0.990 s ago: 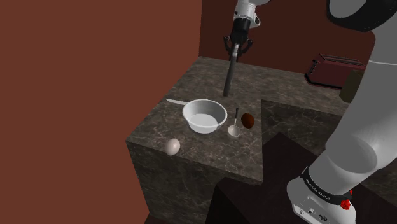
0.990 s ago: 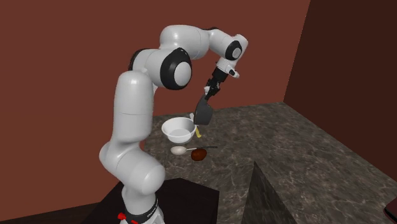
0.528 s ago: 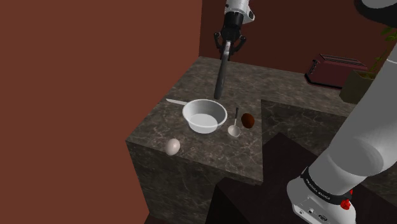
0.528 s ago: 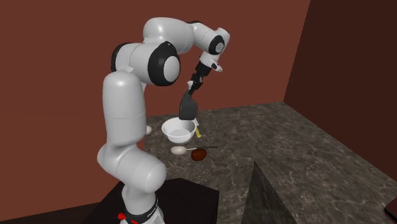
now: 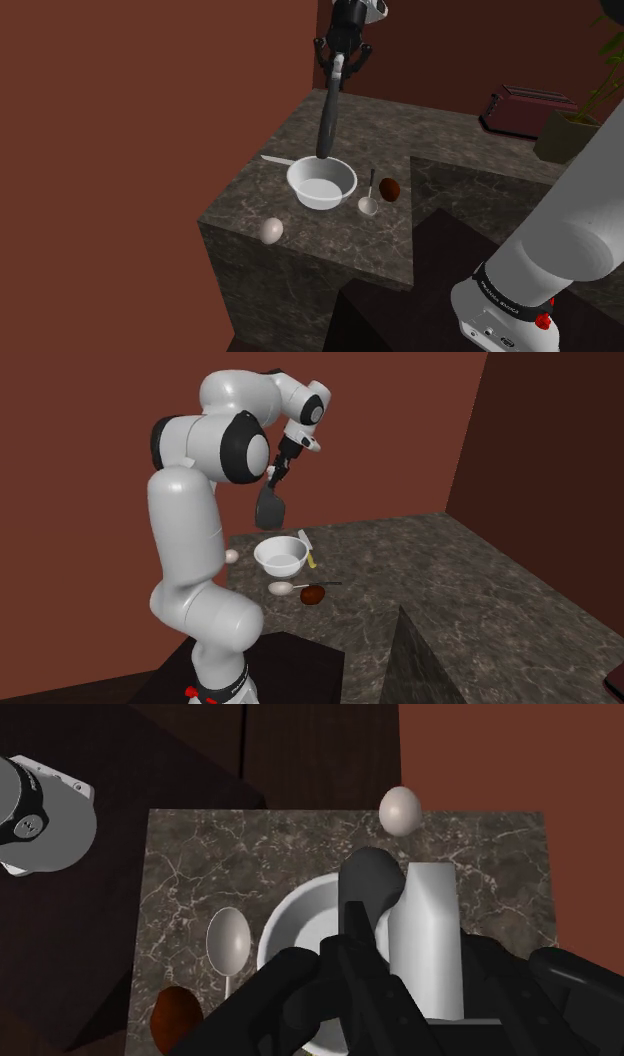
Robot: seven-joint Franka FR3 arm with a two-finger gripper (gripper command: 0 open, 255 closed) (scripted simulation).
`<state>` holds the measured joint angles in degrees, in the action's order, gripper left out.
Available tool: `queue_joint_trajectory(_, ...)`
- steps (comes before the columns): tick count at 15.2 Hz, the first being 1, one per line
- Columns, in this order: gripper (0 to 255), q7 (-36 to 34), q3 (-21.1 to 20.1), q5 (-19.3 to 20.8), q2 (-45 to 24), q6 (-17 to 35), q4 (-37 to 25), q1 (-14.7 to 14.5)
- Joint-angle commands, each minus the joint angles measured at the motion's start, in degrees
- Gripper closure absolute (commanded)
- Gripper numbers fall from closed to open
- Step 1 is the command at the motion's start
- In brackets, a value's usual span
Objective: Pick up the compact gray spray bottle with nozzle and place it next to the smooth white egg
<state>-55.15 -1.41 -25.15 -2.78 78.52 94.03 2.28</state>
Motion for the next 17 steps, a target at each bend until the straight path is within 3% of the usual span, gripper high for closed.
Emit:
queue_joint_trajectory(1,255,-2.76,-1.16,-0.79,0.94,0.05,-0.16,-1.25)
queue_joint_trajectory(9,255,-14.24,-6.33,-3.57,1.77,1.06,-3.64,-6.56)
queue_joint_trajectory(17,255,-11.55,-6.50,-3.37,2.77,6.61,3.50,-6.72)
